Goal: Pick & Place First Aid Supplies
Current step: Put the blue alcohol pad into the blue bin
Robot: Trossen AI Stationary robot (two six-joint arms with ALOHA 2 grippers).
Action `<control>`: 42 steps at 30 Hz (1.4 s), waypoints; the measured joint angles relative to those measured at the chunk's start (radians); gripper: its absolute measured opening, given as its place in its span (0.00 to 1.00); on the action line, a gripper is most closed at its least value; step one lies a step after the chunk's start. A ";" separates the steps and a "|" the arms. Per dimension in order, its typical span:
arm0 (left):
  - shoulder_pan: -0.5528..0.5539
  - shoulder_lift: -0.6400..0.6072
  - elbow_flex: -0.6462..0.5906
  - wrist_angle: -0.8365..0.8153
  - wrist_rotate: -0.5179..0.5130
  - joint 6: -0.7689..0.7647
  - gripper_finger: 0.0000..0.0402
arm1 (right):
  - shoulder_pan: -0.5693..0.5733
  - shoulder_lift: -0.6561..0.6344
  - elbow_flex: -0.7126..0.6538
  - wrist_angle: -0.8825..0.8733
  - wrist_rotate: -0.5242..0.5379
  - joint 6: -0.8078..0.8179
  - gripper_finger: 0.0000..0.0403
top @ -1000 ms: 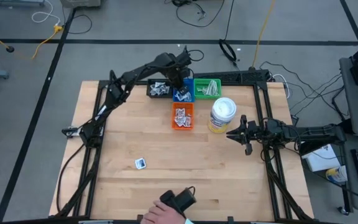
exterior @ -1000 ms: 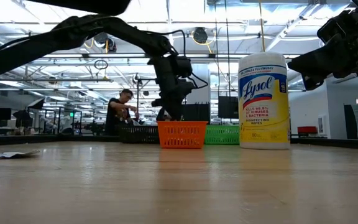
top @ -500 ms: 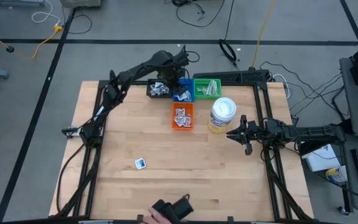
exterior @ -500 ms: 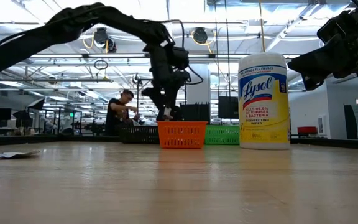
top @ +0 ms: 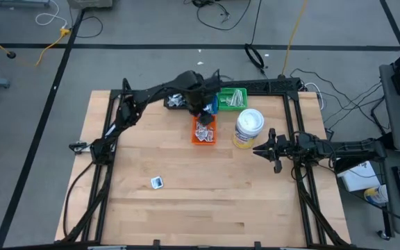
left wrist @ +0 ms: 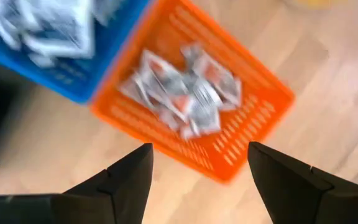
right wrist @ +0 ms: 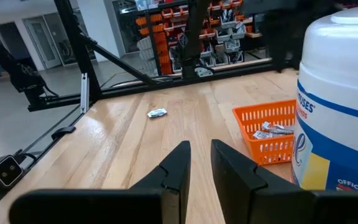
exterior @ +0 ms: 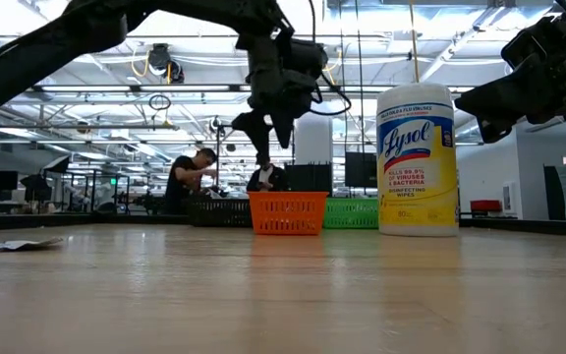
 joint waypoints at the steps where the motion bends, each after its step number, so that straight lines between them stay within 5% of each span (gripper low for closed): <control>1: -0.014 0.000 -0.001 -0.016 -0.002 -0.008 0.67 | 0.000 0.000 0.000 0.000 0.000 0.000 0.15; 5: -0.071 -0.029 -0.083 -0.011 -0.009 -0.072 0.67 | 0.000 0.000 0.000 0.000 0.000 0.000 0.15; 18: -0.317 -0.381 -0.767 0.295 -0.022 -0.356 0.67 | 0.000 0.000 0.000 0.000 0.000 0.000 0.15; 26: -0.477 -0.564 -1.075 0.387 -0.037 -0.577 0.67 | 0.000 0.000 0.000 0.000 0.000 0.000 0.15; 42: -0.741 -0.659 -1.259 0.493 -0.084 -0.906 0.67 | 0.000 0.000 0.000 0.000 0.000 0.000 0.15</control>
